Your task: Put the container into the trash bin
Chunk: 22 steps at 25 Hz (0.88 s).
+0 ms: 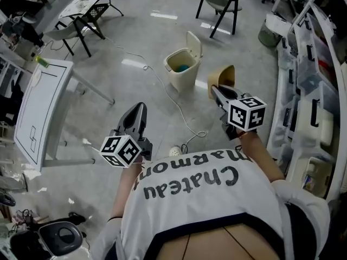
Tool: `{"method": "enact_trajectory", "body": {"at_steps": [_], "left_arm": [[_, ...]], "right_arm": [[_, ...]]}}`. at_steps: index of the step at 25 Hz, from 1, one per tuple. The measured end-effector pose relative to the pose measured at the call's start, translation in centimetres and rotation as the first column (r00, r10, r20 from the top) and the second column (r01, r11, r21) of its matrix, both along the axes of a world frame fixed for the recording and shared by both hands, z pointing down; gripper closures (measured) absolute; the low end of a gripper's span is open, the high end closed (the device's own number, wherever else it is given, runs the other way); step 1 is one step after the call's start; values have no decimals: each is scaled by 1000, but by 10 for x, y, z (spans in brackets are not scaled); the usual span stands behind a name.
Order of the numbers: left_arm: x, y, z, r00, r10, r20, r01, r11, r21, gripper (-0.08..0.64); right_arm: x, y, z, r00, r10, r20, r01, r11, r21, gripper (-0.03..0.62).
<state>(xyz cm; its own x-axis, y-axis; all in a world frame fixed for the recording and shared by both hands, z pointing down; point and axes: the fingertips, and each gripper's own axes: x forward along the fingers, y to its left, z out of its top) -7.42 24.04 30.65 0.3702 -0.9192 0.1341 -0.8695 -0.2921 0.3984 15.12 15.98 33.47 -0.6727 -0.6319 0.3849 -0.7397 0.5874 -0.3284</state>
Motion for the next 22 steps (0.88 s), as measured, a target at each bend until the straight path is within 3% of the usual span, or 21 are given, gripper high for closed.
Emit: {"method": "enact_trajectory", "body": {"at_steps": [9,22], "left_arm": [[-50,-50,-14,999,39,12,-39,998,43,537],[-93,-75,-19,999,44,-9,-44,997,69,537]], "right_arm": [[-42,-40,-9,998,53,16,-54,998,26,557],[-96,-65,-29,1000,27,7,-27,997,72,557]]}}
